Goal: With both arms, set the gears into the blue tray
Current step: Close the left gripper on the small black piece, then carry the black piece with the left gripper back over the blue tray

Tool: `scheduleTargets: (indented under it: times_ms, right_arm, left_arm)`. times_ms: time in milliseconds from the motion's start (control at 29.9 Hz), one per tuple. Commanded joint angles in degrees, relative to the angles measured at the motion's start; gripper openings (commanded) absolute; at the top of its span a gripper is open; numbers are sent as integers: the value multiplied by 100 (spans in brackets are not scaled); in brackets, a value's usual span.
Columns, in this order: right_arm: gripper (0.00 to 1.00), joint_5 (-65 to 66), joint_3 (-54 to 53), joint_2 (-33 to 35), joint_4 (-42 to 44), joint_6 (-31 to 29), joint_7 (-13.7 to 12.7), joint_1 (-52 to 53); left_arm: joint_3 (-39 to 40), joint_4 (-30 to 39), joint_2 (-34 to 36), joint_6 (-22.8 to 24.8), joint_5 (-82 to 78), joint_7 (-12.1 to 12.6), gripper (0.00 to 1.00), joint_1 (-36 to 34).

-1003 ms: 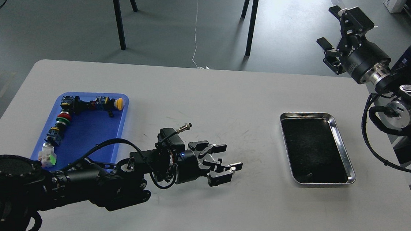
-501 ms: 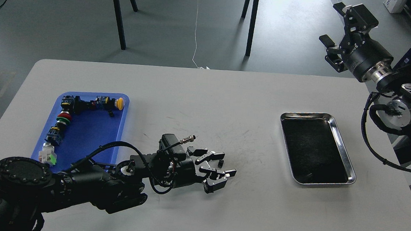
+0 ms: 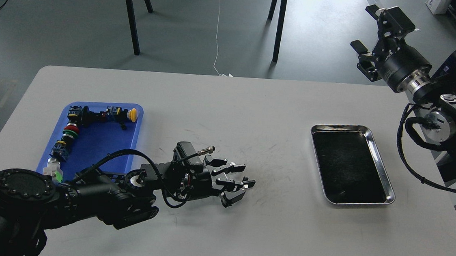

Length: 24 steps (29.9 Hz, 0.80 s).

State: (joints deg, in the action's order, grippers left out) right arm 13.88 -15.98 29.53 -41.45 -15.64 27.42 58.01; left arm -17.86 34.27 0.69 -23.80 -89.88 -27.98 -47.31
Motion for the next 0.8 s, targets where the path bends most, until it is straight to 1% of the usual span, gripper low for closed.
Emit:
scheduleTargets:
  times_ms: [0,167,368,602,702,769]
  right_arm:
    - [97,0,7,0,-3,8,0,8]
    - [97,0,25,-9,-3,26,0,8]
    - [97,0,25,-35,15,35,0,0]
    - [97,0,60,-61,15,78,0,0]
    - [97,0,69,-61,6,79,0,0]
    - [97,0,69,-61,6,79,0,8]
  left_arm:
    - [1,1,-7,-1,-29,-2,46,3]
    - [1,1,2,-1,-47,-2,40,-6]
    - [-7,1,10,-1,-73,-2,27,-32]
    - [1,1,10,7,-134,-2,19,-76]
    - [1,1,10,7,-135,-2,13,-111]
    - [1,1,19,7,-135,-2,12,-120]
